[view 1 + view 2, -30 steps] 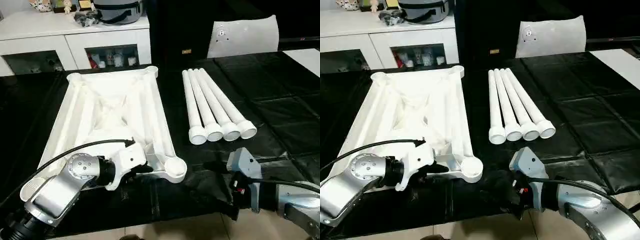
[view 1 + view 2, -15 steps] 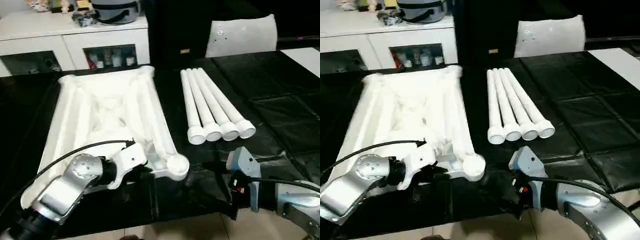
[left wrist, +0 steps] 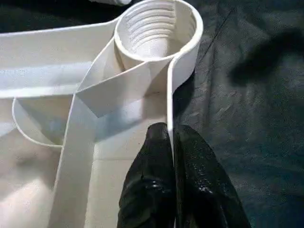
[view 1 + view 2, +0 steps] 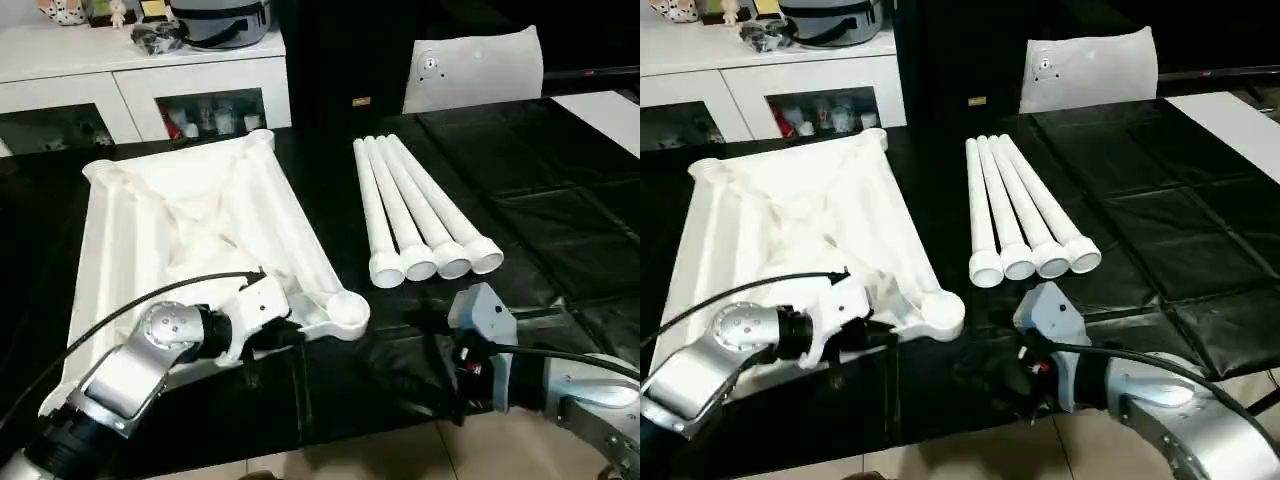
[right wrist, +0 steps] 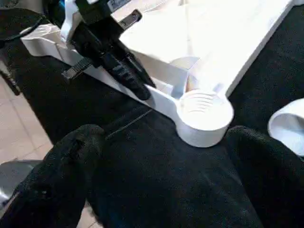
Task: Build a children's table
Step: Move table base
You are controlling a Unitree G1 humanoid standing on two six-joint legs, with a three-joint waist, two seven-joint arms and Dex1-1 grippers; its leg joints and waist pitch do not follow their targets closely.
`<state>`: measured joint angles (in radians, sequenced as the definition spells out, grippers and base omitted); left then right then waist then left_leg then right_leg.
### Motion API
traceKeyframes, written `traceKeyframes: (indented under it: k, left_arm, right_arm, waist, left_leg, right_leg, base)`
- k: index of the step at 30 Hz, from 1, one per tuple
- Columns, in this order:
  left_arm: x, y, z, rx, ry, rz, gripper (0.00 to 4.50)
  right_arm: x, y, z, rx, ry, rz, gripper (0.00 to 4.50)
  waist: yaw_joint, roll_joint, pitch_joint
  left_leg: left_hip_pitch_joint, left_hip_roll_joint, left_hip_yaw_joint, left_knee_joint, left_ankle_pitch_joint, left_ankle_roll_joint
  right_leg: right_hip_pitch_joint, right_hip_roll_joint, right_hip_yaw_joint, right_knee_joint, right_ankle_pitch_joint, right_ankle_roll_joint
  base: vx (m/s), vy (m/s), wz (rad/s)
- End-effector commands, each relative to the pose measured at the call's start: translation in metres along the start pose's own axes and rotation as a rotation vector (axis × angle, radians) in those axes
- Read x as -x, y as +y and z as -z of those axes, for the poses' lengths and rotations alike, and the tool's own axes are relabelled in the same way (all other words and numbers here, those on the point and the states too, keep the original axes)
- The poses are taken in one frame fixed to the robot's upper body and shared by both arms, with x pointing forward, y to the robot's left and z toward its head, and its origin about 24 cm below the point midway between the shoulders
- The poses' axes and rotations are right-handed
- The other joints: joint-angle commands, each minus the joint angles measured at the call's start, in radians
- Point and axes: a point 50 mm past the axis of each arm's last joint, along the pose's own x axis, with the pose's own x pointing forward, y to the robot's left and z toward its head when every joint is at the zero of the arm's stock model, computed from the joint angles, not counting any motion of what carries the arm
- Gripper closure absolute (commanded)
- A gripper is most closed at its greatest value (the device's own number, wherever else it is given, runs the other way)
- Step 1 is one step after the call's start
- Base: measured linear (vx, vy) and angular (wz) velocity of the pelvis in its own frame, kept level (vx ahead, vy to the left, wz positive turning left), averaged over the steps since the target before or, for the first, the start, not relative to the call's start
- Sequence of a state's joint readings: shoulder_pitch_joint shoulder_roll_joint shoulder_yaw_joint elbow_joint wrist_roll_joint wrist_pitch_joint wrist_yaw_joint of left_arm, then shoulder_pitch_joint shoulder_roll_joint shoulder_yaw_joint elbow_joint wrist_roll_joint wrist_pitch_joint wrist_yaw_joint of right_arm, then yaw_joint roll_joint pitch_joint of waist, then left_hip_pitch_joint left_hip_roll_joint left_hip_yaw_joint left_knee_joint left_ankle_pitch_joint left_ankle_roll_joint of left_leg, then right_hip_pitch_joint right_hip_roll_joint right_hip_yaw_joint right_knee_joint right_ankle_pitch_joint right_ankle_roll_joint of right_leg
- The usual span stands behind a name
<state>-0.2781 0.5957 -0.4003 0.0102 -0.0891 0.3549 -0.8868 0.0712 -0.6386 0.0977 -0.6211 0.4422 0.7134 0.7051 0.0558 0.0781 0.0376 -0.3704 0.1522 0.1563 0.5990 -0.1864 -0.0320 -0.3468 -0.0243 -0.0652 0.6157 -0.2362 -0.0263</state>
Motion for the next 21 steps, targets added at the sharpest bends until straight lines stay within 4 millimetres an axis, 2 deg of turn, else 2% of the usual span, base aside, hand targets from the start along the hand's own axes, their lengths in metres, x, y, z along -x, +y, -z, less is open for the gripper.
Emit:
traceKeyframes:
  k: [1, 4, 6, 7, 8, 9, 10, 11, 12, 13, 14, 15, 17, 18, 19, 21]
  left_arm:
    - [0.013, 0.015, 0.008, -0.003, 0.056, -0.089, 4.49]
    - [0.015, 0.019, 0.009, -0.004, 0.047, -0.102, 4.49]
    - [0.016, 0.019, 0.006, -0.004, 0.018, -0.103, 4.49]
    - [0.018, 0.016, 0.002, 0.017, -0.021, -0.083, 4.05]
    - [0.019, 0.014, -0.001, 0.028, -0.052, -0.069, 3.93]
    - [0.021, 0.012, -0.005, 0.035, -0.078, -0.053, 3.93]
    - [0.023, 0.009, -0.008, 0.042, -0.101, -0.036, 3.93]
    - [0.023, 0.009, -0.008, 0.042, -0.101, -0.036, 3.87]
    - [0.027, 0.007, -0.013, 0.060, -0.144, -0.049, 3.73]
    - [0.027, 0.007, -0.013, 0.060, -0.144, -0.049, 3.51]
    - [0.029, 0.006, -0.014, 0.065, -0.159, -0.057, 3.51]
    - [0.037, 0.007, -0.022, 0.086, -0.210, -0.099, 3.45]
    - [0.041, 0.007, -0.026, 0.096, -0.232, -0.120, 3.35]
    - [0.047, 0.006, -0.033, 0.115, -0.260, -0.159, 3.11]
    - [0.049, 0.006, -0.034, 0.121, -0.261, -0.181, 3.05]
    - [0.050, 0.006, -0.034, 0.126, -0.259, -0.196, 3.02]
  right_arm:
    - [-0.002, -0.005, -0.004, 0.012, -0.019, 0.033, 0.00]
    - [-0.005, -0.012, -0.010, -0.018, -0.076, 0.076, 0.00]
    - [-0.007, -0.013, -0.014, -0.033, -0.120, 0.079, 0.00]
    - [-0.008, -0.014, -0.017, -0.021, -0.133, 0.085, 0.00]
    - [-0.010, -0.015, -0.020, -0.015, -0.145, 0.094, 0.00]
    - [-0.013, -0.017, -0.023, 0.001, -0.160, 0.122, 0.00]
    - [-0.017, -0.023, -0.027, 0.028, -0.174, 0.187, 0.00]
    - [-0.017, -0.023, -0.027, 0.028, -0.175, 0.189, 0.00]
    - [-0.026, -0.037, -0.032, 0.038, -0.185, 0.334, 0.00]
    - [-0.026, -0.037, -0.032, 0.038, -0.185, 0.334, 0.00]
    - [-0.029, -0.041, -0.034, 0.044, -0.187, 0.379, 0.00]
    - [-0.042, -0.054, -0.039, -0.009, -0.154, 0.468, 0.00]
    - [-0.049, -0.059, -0.041, -0.037, -0.134, 0.489, 0.00]
    - [-0.063, -0.069, -0.046, -0.089, -0.097, 0.515, 0.00]
    - [-0.069, -0.073, -0.047, -0.103, -0.081, 0.525, 0.00]
    - [-0.073, -0.076, -0.048, -0.110, -0.071, 0.530, 0.00]
  waist:
    - [0.006, -0.009, -0.037]
    - [0.004, -0.008, -0.039]
    - [0.004, -0.012, -0.040]
    - [0.004, -0.015, -0.040]
    - [0.004, -0.011, -0.043]
    - [0.002, -0.013, -0.046]
    - [0.002, -0.010, -0.047]
    - [0.002, -0.010, -0.047]
    - [0.005, -0.017, -0.043]
    - [0.004, -0.012, -0.041]
    - [0.007, -0.013, -0.040]
    - [0.005, -0.015, -0.042]
    - [0.003, -0.014, -0.039]
    - [0.003, -0.012, -0.041]
    - [0.001, -0.016, -0.038]
    - [0.001, -0.016, -0.037]
  left_leg:
    - [0.012, 0.078, -0.042, -0.072, -0.249, 0.030]
    - [0.013, 0.079, -0.042, -0.072, -0.245, 0.028]
    - [0.011, 0.080, -0.042, -0.073, -0.229, 0.031]
    - [0.011, 0.081, -0.041, -0.074, -0.226, 0.033]
    - [0.009, 0.082, -0.042, -0.073, -0.207, 0.033]
    - [0.007, 0.082, -0.041, -0.072, -0.182, 0.034]
    - [0.010, 0.084, -0.040, -0.072, -0.171, 0.032]
    - [0.010, 0.084, -0.040, -0.072, -0.171, 0.032]
    - [0.012, 0.082, -0.036, -0.071, -0.182, 0.031]
    - [0.012, 0.079, -0.035, -0.074, -0.185, 0.022]
    - [0.013, 0.079, -0.035, -0.074, -0.194, 0.019]
    - [0.017, 0.080, -0.036, -0.074, -0.190, 0.007]
    - [0.016, 0.076, -0.035, -0.075, -0.201, 0.000]
    - [0.018, 0.078, -0.036, -0.073, -0.201, -0.013]
    - [0.017, 0.077, -0.036, -0.074, -0.205, -0.017]
    - [0.017, 0.077, -0.034, -0.074, -0.211, -0.022]
  right_leg:
    - [0.014, -0.130, 0.068, -0.105, -0.360, -0.100]
    - [0.012, -0.131, 0.069, -0.104, -0.348, -0.107]
    - [0.014, -0.129, 0.068, -0.099, -0.311, -0.116]
    - [0.014, -0.129, 0.069, -0.098, -0.302, -0.118]
    - [0.016, -0.131, 0.068, -0.091, -0.270, -0.125]
    - [0.016, -0.131, 0.067, -0.084, -0.223, -0.139]
    - [0.013, -0.129, 0.066, -0.081, -0.190, -0.151]
    - [0.013, -0.129, 0.066, -0.081, -0.190, -0.151]
    - [0.011, -0.130, 0.067, -0.083, -0.197, -0.161]
    - [0.007, -0.127, 0.065, -0.084, -0.220, -0.166]
    - [0.009, -0.127, 0.065, -0.085, -0.232, -0.159]
    - [0.007, -0.127, 0.066, -0.077, -0.227, -0.165]
    - [0.006, -0.126, 0.066, -0.080, -0.250, -0.168]
    - [0.008, -0.128, 0.068, -0.076, -0.245, -0.169]
    - [0.008, -0.125, 0.068, -0.079, -0.249, -0.169]
    - [0.008, -0.125, 0.069, -0.079, -0.248, -0.165]
  base:
    - [0.000, 0.000, 0.00]
    - [0.000, 0.000, 0.00]
    - [0.000, 0.000, 0.00]
    - [0.000, 0.000, 0.00]
    - [0.000, 0.000, 0.00]
    - [0.000, 0.000, 0.00]
    - [0.000, 0.000, 0.00]
    - [0.000, 0.000, 0.00]
    - [0.000, 0.000, 0.00]
    - [0.000, 0.000, 0.00]
    - [0.000, 0.000, 0.00]
    - [0.000, 0.000, 0.00]
    - [0.000, 0.000, 0.00]
    - [0.000, 0.000, 0.00]
    - [0.000, 0.000, 0.00]
    - [0.000, 0.000, 0.00]
